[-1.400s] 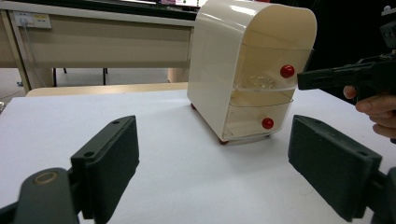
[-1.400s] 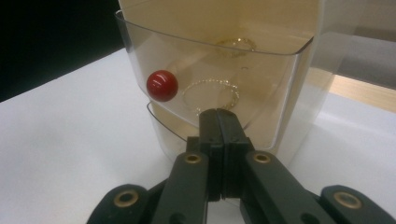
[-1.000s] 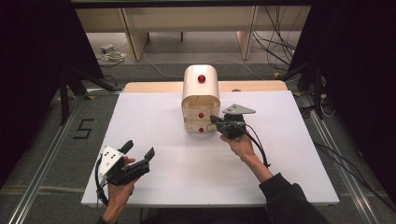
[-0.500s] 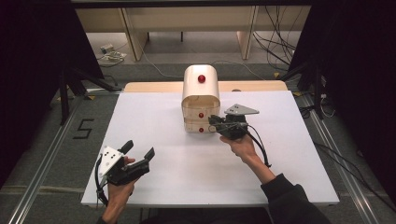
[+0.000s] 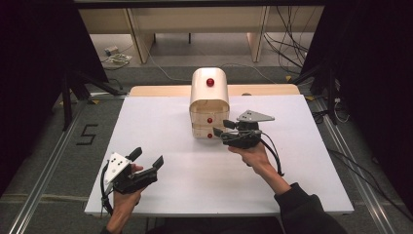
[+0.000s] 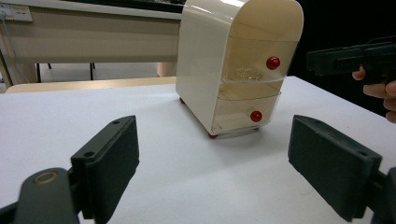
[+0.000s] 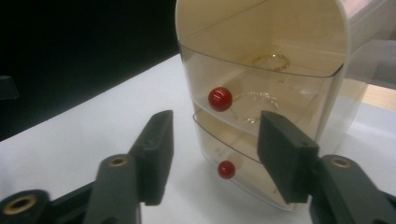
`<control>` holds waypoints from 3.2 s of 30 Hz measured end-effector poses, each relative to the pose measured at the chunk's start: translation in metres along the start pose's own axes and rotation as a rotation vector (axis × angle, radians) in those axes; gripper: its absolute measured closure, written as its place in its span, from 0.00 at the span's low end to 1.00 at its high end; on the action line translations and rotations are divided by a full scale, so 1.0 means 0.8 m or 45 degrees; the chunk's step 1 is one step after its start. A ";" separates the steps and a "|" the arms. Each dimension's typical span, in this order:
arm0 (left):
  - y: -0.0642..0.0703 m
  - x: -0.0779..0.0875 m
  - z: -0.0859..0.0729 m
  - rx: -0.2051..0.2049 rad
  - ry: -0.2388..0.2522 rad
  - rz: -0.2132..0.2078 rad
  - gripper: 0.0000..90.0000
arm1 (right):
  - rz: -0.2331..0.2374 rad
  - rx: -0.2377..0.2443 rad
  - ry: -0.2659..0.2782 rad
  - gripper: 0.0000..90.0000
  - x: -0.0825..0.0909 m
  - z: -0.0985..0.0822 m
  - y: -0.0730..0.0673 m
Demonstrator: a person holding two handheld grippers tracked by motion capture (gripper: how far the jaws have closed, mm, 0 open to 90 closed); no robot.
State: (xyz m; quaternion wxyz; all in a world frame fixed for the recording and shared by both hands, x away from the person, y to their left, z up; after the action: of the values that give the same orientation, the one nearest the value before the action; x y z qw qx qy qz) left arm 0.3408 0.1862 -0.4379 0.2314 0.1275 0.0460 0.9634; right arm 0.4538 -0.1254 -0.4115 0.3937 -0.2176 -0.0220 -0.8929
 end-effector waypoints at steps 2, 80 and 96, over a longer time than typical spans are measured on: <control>0.001 -0.001 0.000 0.003 -0.001 -0.005 0.17 | 0.000 0.006 0.005 0.46 0.003 0.001 -0.002; 0.006 -0.005 -0.004 -0.009 -0.060 -0.081 0.17 | 0.045 0.031 0.082 0.20 0.085 -0.043 -0.007; 0.007 -0.006 -0.005 -0.016 -0.077 -0.090 0.17 | 0.034 0.023 0.078 0.20 0.101 -0.061 -0.001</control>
State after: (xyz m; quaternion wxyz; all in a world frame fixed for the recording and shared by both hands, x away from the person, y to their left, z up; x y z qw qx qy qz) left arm 0.3414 0.1785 -0.4418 0.2675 0.1533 0.0376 0.9505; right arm 0.3873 -0.1915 -0.4229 0.4081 -0.1869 -0.0153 -0.8935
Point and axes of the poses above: each handheld gripper's, and its own axes: x roughly backward along the jaws, z roughly out of its top, y roughly to its right, the point moved 3 cm from there along -x, roughly forward along the jaws, and after that the axes turned 2 degrees about -y, right-handed, at the moved point
